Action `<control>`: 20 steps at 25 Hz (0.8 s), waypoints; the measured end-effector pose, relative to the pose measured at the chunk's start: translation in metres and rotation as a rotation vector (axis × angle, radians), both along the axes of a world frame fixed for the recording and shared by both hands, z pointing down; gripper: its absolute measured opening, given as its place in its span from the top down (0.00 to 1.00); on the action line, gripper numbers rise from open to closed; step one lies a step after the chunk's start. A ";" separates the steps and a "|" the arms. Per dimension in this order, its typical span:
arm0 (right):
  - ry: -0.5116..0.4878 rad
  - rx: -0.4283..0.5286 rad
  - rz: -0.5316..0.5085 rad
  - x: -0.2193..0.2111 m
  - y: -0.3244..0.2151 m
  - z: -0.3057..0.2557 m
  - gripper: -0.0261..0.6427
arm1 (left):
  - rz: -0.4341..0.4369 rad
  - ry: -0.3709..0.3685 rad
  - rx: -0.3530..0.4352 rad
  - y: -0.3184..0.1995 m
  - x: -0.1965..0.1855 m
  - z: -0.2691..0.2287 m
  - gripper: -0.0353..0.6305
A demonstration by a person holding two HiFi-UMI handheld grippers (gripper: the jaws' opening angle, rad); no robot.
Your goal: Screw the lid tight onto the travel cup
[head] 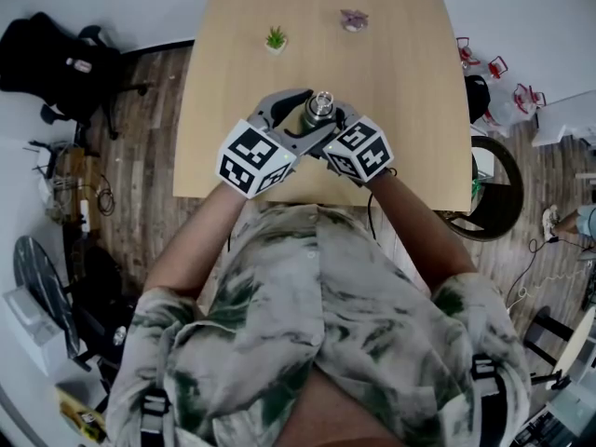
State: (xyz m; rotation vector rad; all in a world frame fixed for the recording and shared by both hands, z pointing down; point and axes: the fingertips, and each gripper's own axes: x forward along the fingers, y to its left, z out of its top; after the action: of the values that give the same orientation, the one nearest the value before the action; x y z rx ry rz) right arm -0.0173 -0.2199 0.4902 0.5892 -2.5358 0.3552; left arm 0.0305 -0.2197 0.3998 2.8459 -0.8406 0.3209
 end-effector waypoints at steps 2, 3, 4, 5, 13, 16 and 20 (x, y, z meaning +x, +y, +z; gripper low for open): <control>0.004 0.002 0.001 -0.002 0.001 0.000 0.35 | -0.033 -0.006 -0.004 -0.002 -0.001 0.003 0.54; 0.004 0.001 0.003 -0.003 0.001 0.001 0.35 | -0.046 -0.008 -0.001 -0.002 -0.002 0.003 0.54; 0.004 0.000 0.005 -0.004 0.001 0.001 0.35 | -0.058 -0.010 0.005 -0.002 -0.003 0.004 0.54; 0.005 -0.001 0.005 -0.005 0.001 0.001 0.35 | -0.066 -0.013 0.014 -0.002 -0.003 0.005 0.55; 0.015 0.012 -0.024 -0.006 0.006 0.002 0.35 | 0.020 -0.023 0.033 0.005 -0.003 0.005 0.56; 0.019 0.023 -0.032 -0.005 0.007 0.000 0.35 | 0.059 -0.018 0.041 0.008 -0.003 0.003 0.56; 0.020 0.034 -0.060 -0.005 0.012 -0.002 0.35 | 0.127 -0.006 0.040 0.014 -0.004 0.000 0.57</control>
State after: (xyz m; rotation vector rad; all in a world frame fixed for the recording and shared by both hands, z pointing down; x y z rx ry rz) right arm -0.0220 -0.2082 0.4878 0.5258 -2.5385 0.2837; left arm 0.0268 -0.2060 0.3997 2.9435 -0.6766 0.3325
